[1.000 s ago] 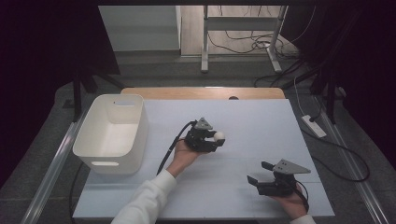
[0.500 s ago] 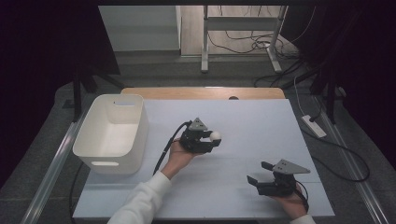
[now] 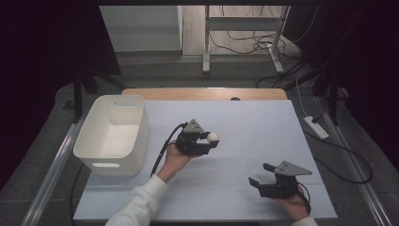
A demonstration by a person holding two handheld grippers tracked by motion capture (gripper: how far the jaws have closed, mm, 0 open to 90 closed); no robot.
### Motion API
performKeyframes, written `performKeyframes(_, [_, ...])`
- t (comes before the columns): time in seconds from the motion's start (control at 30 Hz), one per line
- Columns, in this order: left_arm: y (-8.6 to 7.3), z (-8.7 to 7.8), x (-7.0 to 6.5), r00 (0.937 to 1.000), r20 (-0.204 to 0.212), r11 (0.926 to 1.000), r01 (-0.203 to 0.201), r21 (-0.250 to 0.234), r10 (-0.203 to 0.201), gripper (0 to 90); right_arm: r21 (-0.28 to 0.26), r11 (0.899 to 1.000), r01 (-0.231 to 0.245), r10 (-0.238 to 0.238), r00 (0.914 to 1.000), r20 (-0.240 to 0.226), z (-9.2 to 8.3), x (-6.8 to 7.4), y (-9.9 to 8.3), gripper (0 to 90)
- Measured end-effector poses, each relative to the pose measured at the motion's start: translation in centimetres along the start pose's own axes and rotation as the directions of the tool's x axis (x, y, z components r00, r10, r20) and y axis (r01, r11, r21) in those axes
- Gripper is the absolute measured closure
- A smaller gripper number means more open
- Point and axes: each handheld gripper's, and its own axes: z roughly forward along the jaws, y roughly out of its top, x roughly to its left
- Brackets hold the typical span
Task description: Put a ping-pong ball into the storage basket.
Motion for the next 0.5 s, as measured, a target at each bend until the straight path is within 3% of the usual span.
performKeyframes(0.5, [0.0, -1.6, 0.2, 0.9999, -0.009, 0.9992, 0.008, -0.039, -0.009, 51.2, 0.002, 1.000, 0.001, -0.001, 1.0000, 0.004, 0.0, 0.0, 0.0, 16.2])
